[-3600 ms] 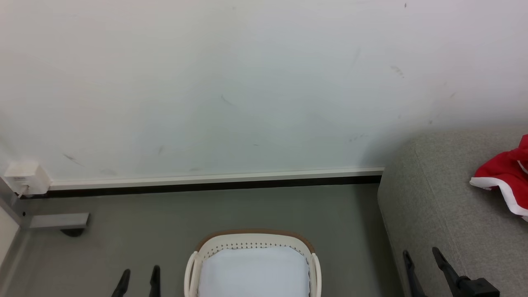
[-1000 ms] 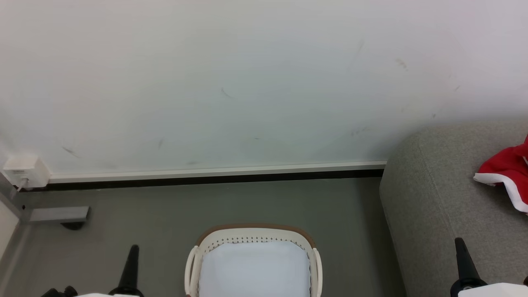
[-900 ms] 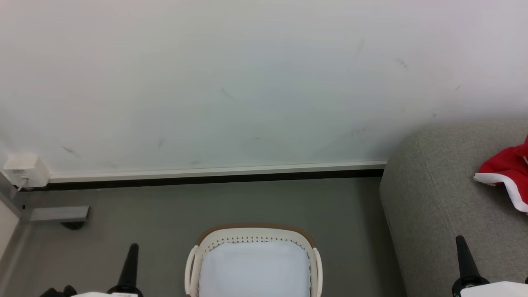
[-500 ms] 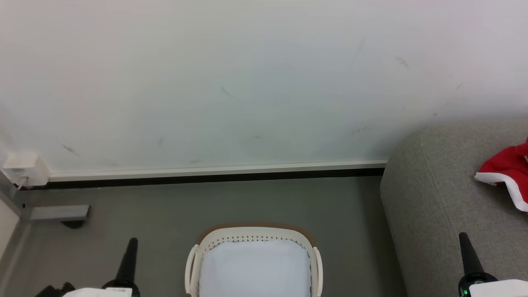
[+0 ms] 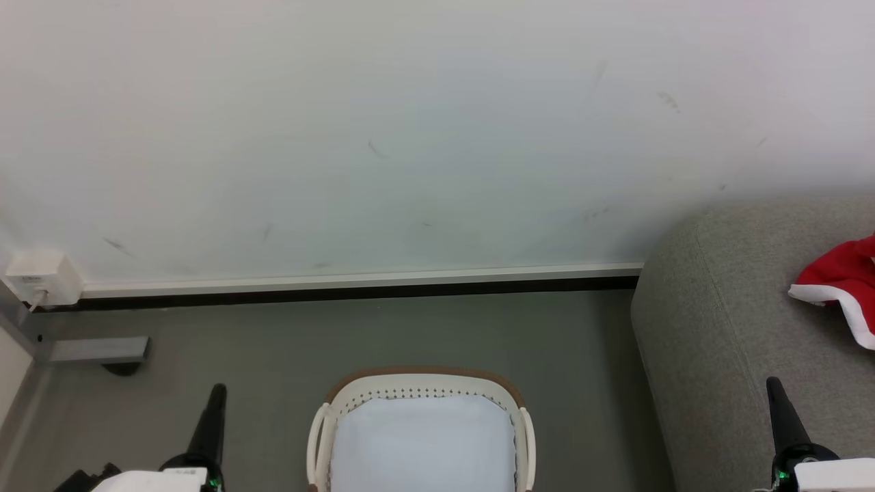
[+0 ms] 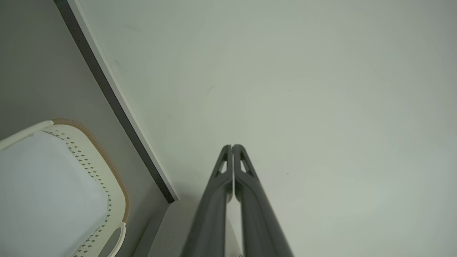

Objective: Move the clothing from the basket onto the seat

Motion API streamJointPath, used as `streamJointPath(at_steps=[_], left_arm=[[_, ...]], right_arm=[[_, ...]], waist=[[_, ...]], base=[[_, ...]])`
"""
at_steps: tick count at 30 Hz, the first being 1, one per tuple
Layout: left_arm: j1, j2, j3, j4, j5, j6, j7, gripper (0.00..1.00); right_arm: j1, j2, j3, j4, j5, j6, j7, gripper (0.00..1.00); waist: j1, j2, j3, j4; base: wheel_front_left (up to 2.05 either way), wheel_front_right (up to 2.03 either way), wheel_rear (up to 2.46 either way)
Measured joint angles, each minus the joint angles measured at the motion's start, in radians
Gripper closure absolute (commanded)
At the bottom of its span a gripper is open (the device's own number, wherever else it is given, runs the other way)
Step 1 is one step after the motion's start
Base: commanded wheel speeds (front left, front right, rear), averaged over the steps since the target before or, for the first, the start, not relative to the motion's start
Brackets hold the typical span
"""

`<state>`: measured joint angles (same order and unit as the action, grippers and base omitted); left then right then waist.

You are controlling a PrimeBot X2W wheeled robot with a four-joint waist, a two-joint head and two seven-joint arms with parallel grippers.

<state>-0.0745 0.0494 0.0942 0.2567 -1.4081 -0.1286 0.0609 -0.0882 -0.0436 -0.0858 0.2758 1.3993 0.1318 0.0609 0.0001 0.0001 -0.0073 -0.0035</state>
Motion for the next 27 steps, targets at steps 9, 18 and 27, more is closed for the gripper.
streamJointPath(at_steps=[9,18,27], left_arm=[[-0.011,0.000,0.006,-0.003,-0.065,0.000,0.018,1.00],[-0.020,0.000,0.013,-0.007,-0.126,0.000,0.035,1.00],[-0.028,-0.001,0.019,-0.010,-0.186,0.000,0.049,1.00]], right_arm=[[-0.008,-0.001,-0.010,-0.011,0.072,0.000,0.019,1.00],[-0.012,-0.002,-0.018,-0.019,0.135,0.000,0.035,1.00],[-0.013,-0.002,-0.025,-0.027,0.195,0.000,0.053,1.00]], waist=[[0.0000,0.0000,0.003,0.001],[0.0000,0.0000,0.006,0.002],[0.0000,-0.0001,0.010,0.003]], base=[[0.00,0.00,0.00],[0.00,0.00,0.00],[0.00,0.00,0.00]])
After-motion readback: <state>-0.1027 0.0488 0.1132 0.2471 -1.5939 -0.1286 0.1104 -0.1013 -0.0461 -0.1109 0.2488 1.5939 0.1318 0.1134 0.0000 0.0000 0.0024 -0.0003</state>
